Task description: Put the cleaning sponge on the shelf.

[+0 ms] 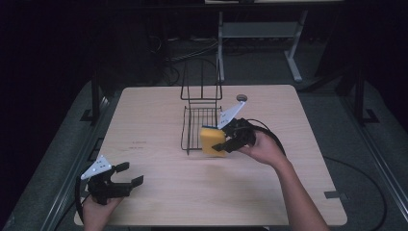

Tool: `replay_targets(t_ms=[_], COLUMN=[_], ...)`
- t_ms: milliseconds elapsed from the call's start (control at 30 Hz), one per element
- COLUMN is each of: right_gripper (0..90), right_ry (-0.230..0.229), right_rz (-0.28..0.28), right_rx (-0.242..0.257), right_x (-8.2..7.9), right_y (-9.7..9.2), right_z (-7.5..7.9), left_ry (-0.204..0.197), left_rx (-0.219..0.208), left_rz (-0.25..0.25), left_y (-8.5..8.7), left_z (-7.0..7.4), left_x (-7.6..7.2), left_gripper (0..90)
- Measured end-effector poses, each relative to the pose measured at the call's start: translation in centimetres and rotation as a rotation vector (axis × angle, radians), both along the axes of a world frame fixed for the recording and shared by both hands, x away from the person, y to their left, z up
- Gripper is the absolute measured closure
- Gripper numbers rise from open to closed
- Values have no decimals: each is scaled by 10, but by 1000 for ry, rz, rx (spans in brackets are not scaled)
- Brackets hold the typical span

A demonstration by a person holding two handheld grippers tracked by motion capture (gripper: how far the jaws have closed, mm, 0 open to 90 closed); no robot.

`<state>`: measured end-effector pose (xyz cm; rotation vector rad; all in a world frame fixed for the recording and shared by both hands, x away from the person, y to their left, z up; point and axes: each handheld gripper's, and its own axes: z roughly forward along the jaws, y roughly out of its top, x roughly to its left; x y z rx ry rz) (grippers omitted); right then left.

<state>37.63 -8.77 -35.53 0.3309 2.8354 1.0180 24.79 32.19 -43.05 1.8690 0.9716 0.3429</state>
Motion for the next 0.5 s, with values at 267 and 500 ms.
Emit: replay_targets(t_ms=[267,500], right_gripper=[565,565], right_ry=[1,2], right_rz=[11,4], right_rx=[6,5], right_x=[7,18], right_y=[7,14], right_z=[0,3], left_ry=[-1,-1], left_rx=[-2,-3], left_rz=[-1,0], left_y=[0,0], left_z=[0,0], left_x=[0,1], left_gripper=[147,147])
